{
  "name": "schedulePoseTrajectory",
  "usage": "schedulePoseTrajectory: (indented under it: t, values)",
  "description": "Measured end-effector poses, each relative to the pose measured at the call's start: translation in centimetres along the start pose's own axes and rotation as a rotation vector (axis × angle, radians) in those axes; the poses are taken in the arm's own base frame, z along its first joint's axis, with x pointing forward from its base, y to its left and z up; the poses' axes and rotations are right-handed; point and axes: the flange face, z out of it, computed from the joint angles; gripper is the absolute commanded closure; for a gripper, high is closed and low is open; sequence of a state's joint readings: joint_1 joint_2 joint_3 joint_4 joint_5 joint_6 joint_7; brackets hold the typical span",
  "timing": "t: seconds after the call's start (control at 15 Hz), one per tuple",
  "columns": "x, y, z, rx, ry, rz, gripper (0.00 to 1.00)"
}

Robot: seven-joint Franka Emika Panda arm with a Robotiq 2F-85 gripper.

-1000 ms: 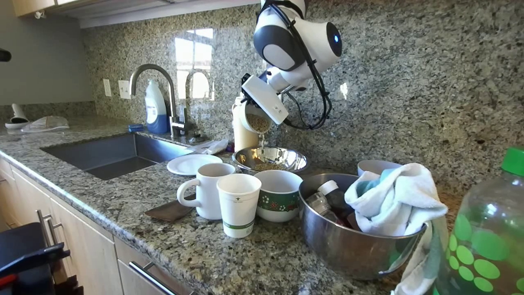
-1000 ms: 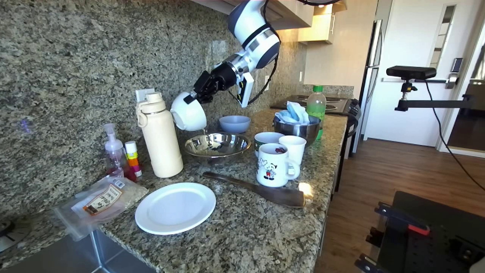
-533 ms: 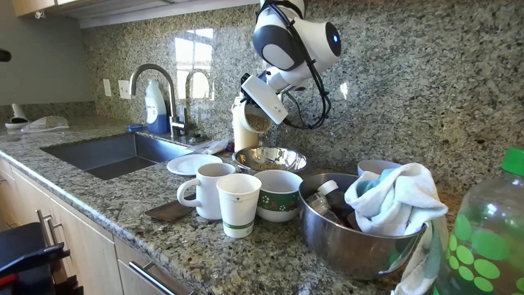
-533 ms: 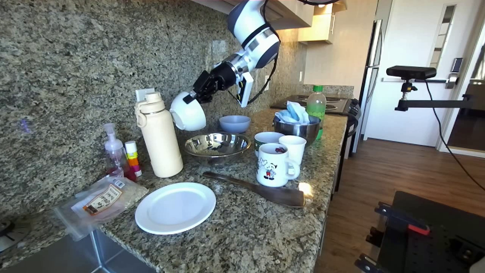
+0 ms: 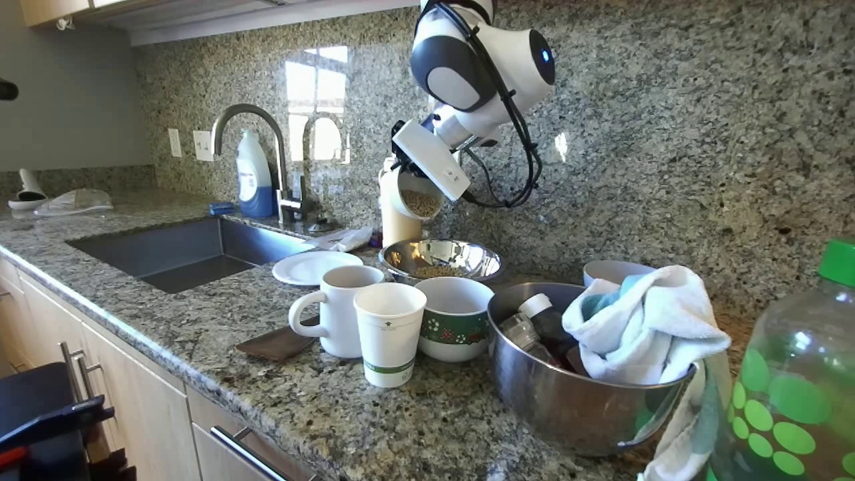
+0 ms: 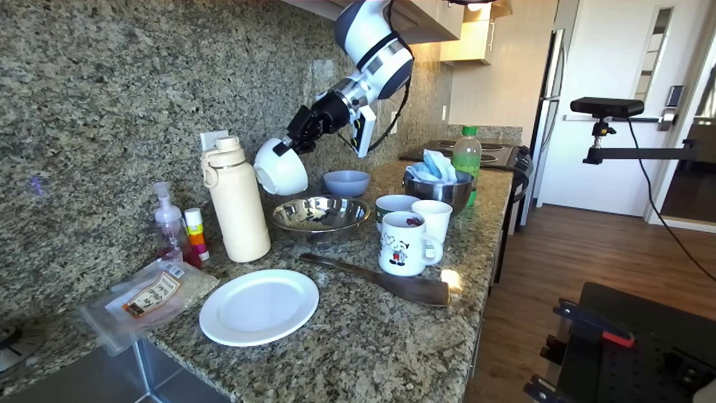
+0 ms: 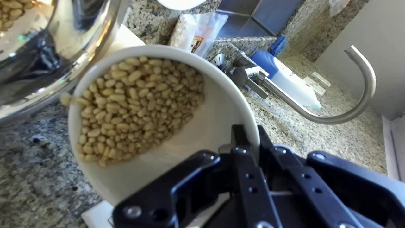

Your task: Pour some contents from the white bowl into the silver dish then put the bowl on the white plate

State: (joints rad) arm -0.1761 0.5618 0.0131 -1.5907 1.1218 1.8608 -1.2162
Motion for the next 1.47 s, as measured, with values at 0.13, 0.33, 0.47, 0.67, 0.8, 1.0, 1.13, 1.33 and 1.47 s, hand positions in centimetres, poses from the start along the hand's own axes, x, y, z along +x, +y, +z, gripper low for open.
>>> schedulePoseTrajectory:
  t: [0.13, 0.33, 0.47, 0.67, 0.8, 1.0, 1.13, 1.33, 1.47]
  values:
    - [-0.1, -0.3, -0.3, -0.047, -0.047, 0.01, 0.98]
    - [0.2, -1.4, -0.2, -0.122, -0.126, 0.029, 0.98]
    - [0.7, -2.5, 0.5, -0.176, -0.193, 0.034, 0.98]
    - [1.6, -4.4, 2.4, -0.286, -0.32, 0.043, 0.98]
    - [2.2, -5.8, 3.8, -0.375, -0.405, 0.052, 0.98]
    - [2.6, -7.4, 5.6, -0.512, -0.519, 0.072, 0.98]
    - [2.6, -8.0, 6.5, -0.608, -0.586, 0.081, 0.98]
    - [2.3, -8.8, 7.8, -0.754, -0.675, 0.08, 0.98]
    - [1.9, -9.3, 9.0, -0.834, -0.727, 0.067, 0.98]
